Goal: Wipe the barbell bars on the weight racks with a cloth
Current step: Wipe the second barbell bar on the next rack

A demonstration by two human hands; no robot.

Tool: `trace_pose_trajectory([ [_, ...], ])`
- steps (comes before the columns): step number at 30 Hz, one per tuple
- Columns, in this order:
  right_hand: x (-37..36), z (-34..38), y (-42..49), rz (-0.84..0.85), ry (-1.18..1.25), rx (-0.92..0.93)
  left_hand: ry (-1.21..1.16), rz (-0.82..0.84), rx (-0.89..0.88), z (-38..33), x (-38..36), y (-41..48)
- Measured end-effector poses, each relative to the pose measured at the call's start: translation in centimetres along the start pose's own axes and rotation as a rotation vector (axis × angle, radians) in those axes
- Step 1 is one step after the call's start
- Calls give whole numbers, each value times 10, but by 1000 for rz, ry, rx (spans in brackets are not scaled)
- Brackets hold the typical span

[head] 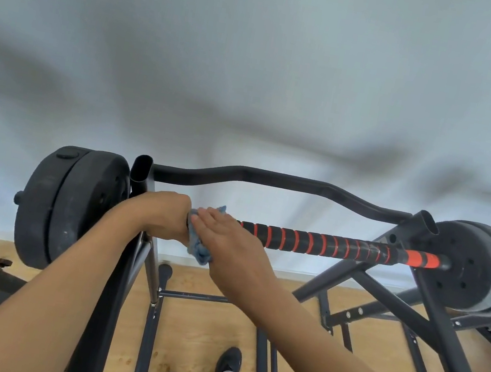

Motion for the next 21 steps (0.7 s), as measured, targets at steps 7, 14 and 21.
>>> trace_pose_trajectory([
  [7,33,9,-25,-93,150,13,-68,-163,19,-1,11,-13],
  [14,49,-16,28,-67,60,-167,253,-540,88,-15,6,-32],
  [21,25,-1,15,-7,-8,-136,174,-335,117,-9,9,-23],
])
Point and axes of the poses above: each hand's wrist, its own y-axis towards the middle knuckle, its own x-axis out of the back of the hand, z = x × y, the point moved 8 cm from there along y, towards the middle knuckle, and after that the axes turned 1 degree about y, right-handed, at the moved point
